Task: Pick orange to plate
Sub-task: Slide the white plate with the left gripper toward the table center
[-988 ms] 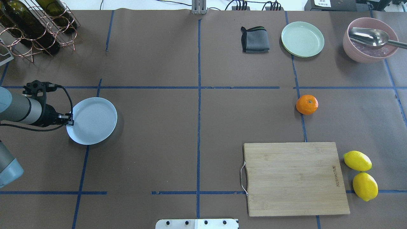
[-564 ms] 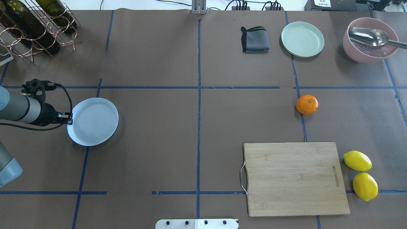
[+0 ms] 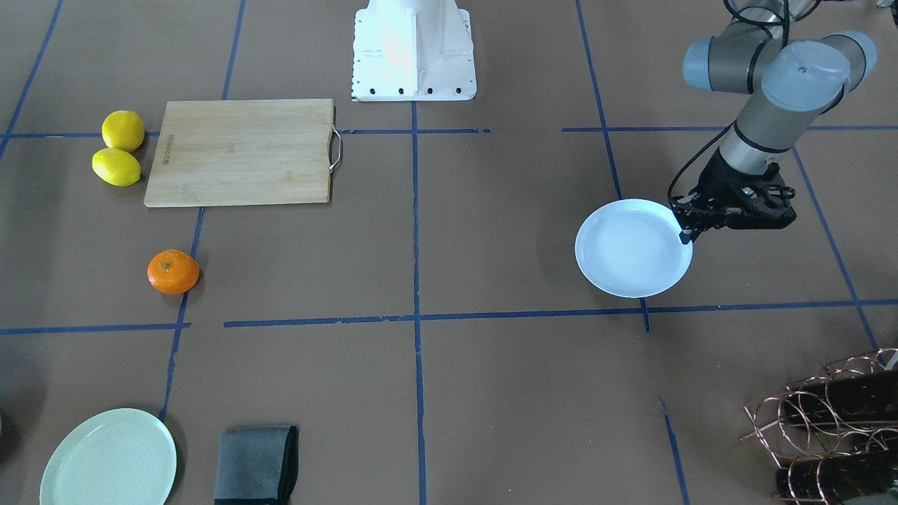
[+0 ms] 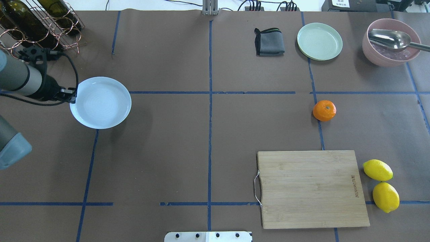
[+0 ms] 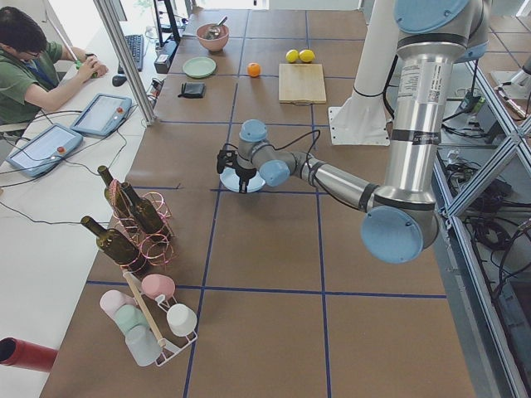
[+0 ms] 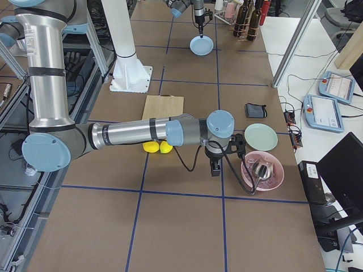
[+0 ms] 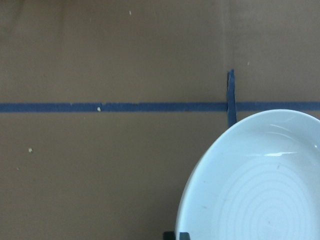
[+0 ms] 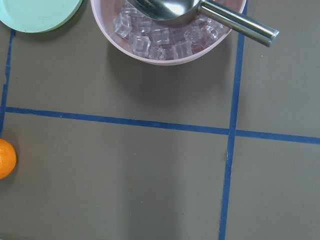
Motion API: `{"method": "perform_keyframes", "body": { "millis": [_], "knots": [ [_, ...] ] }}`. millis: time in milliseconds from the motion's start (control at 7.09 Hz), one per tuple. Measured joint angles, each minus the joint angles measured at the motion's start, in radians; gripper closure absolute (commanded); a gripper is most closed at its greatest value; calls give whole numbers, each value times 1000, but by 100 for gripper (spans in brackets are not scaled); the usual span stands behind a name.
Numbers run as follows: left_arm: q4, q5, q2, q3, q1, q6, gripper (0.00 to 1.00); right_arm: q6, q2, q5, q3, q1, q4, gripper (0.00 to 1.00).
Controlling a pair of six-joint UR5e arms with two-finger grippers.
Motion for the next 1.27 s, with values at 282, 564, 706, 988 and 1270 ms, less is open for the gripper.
{"method": "perform_keyframes", "body": {
  "millis": [282, 564, 706, 988, 1270],
  "knots": [
    [124, -52, -146, 2, -12, -45, 100, -1, 1, 0, 1, 0, 1, 0],
    [115, -92, -259, 41, 27, -253, 100, 1, 1, -1, 2, 0, 0, 0],
    [43, -93, -298, 85, 81, -393, 100, 10, 1, -1, 5, 0, 0, 0],
    [-155, -25, -346, 200, 213, -632, 100, 27, 2, 0, 13, -3, 1, 0],
    [-224, 107, -375, 249, 340, -740, 100, 37, 3, 1, 19, -7, 1, 0]
  ]
}}
